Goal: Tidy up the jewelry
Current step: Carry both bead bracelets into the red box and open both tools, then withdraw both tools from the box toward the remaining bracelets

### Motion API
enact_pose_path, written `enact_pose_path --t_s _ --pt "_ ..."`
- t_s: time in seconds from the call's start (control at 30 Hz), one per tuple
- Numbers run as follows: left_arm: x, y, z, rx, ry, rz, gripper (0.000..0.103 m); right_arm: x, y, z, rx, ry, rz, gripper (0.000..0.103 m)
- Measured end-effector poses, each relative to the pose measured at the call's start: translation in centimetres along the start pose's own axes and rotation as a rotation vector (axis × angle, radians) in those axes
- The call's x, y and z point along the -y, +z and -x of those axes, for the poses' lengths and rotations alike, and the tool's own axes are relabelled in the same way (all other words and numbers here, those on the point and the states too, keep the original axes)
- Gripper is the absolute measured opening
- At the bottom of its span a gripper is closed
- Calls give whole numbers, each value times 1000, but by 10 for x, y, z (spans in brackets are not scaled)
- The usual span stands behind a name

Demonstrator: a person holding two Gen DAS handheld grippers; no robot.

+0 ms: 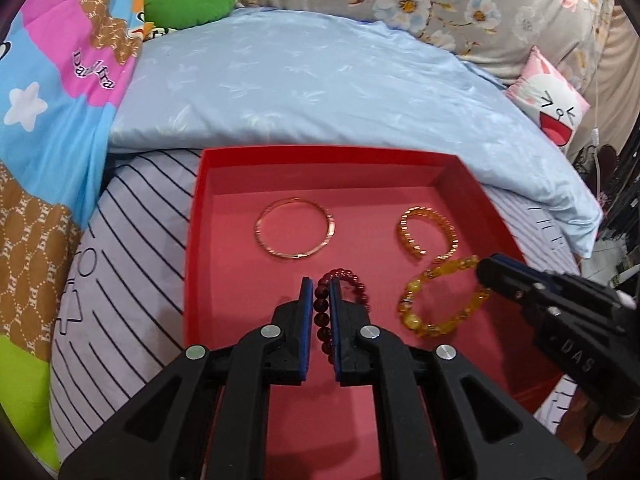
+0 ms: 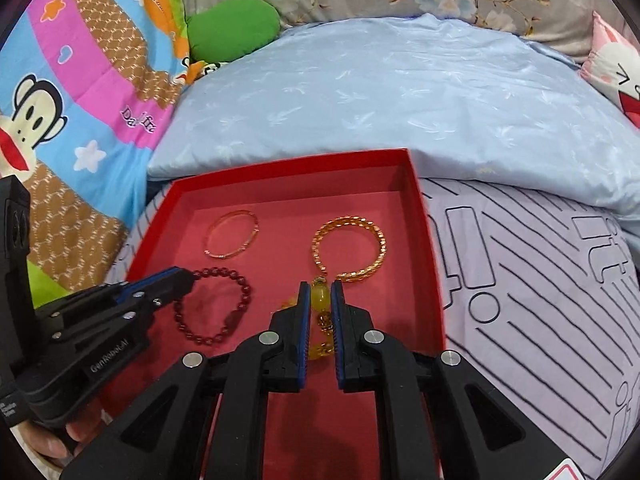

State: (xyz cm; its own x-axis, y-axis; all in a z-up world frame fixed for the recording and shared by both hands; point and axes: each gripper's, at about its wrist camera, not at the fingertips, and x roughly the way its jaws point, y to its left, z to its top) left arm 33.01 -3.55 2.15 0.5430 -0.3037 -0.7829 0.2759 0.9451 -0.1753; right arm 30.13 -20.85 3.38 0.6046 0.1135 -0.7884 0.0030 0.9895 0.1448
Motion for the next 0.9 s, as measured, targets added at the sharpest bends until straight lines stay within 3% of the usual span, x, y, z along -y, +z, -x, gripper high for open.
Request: enact_pose_path --t_s 0.1,0.17,0.23,0.3,0.9 --pt "-1 -2 -1 8 46 -14 9 3 -1 -1 10 -18 4 11" --pt "0 -4 -1 10 69 -21 16 3 0 1 17 -22 4 12" --pt "0 -4 1 27 97 -26 33 2 0 5 27 -24 8 14" --pt "0 -5 6 49 112 -31 36 0 -2 10 38 -26 14 16" --pt "14 -36 62 91 117 -23 37 -10 -42 72 80 -21 26 19"
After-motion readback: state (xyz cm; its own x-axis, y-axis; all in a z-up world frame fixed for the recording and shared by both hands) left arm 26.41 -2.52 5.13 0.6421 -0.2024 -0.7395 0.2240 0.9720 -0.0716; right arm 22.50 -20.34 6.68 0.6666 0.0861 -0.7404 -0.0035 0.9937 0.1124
